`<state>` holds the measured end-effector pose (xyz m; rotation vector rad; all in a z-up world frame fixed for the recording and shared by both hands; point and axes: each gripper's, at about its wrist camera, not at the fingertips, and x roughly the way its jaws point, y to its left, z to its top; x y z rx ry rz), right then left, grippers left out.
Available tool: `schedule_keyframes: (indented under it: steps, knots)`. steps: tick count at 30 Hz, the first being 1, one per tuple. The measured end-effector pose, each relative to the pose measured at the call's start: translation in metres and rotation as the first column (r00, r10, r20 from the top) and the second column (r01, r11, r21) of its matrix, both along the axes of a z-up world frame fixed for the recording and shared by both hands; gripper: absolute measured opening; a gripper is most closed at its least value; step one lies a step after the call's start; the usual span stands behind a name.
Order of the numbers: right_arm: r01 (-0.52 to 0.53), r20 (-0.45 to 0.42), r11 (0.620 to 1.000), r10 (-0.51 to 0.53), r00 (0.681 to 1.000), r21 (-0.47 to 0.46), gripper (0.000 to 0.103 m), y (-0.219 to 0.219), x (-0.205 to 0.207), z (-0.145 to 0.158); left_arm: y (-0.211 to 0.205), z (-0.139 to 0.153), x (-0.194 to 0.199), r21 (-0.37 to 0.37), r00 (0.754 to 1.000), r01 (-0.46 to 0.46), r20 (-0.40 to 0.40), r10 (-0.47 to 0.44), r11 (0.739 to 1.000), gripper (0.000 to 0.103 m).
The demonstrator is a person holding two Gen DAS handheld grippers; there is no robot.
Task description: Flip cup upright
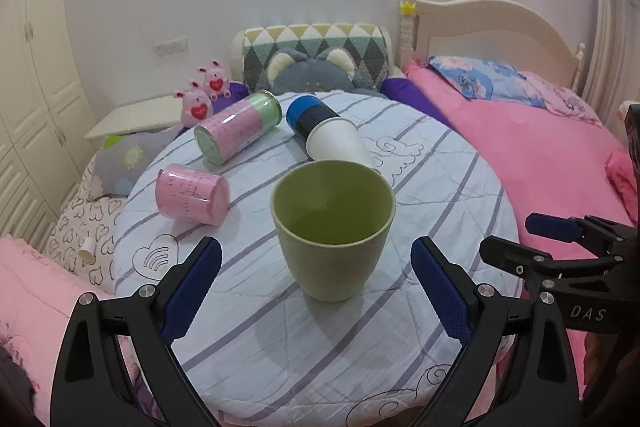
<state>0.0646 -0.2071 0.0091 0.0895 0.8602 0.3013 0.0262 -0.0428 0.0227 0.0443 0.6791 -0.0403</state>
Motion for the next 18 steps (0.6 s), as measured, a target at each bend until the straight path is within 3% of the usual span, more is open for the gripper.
schedule_keyframes:
  steps: [9, 18]
  knots:
    - [0.122, 0.113, 0.992, -0.124, 0.986, 0.026, 0.080, 0.009, -0.030, 0.007, 0.012, 0.001, -0.024, 0.004, 0.993, 0.015, 0.117, -0.015, 1.000, 0.097]
    - [0.141, 0.200, 0.988, -0.151, 0.968, 0.062, 0.080, 0.021, -0.046, 0.002, 0.032, -0.010, -0.032, -0.020, 0.980, 0.020, 0.200, -0.015, 1.000, 0.097]
